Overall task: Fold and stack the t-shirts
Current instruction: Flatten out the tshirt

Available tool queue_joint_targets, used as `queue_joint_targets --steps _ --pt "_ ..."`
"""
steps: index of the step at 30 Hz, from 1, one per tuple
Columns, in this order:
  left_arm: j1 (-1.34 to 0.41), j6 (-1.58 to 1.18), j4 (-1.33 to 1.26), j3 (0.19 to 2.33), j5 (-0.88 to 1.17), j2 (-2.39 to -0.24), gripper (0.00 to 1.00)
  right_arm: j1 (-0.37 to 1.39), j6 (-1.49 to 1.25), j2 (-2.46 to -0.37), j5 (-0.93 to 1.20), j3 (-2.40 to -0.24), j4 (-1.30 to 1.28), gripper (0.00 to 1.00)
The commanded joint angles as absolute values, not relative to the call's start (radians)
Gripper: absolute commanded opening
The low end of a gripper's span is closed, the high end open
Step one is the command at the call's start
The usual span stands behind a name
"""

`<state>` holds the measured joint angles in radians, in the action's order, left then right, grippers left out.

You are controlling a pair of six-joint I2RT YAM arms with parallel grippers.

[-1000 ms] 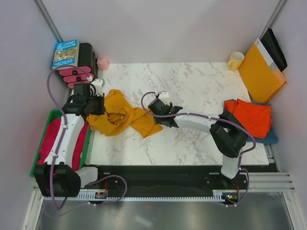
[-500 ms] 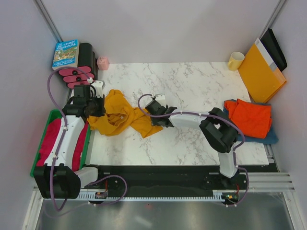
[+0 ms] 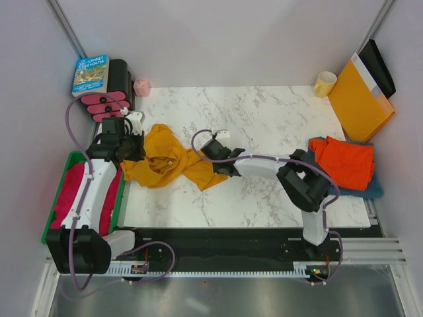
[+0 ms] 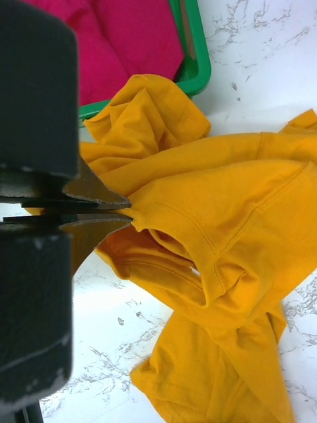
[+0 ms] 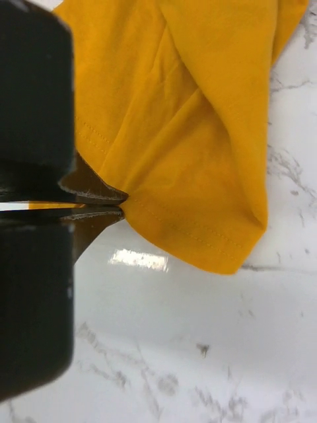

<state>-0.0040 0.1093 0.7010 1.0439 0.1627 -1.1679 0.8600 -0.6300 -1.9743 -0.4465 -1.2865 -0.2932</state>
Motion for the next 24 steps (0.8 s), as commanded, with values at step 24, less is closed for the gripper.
queue_joint_targets --steps 24 --pt "0.123 0.109 0.733 1.383 0.132 -1.089 0.02 0.528 -0.370 -1.077 -0.790 -1.366 -0.684 0.00"
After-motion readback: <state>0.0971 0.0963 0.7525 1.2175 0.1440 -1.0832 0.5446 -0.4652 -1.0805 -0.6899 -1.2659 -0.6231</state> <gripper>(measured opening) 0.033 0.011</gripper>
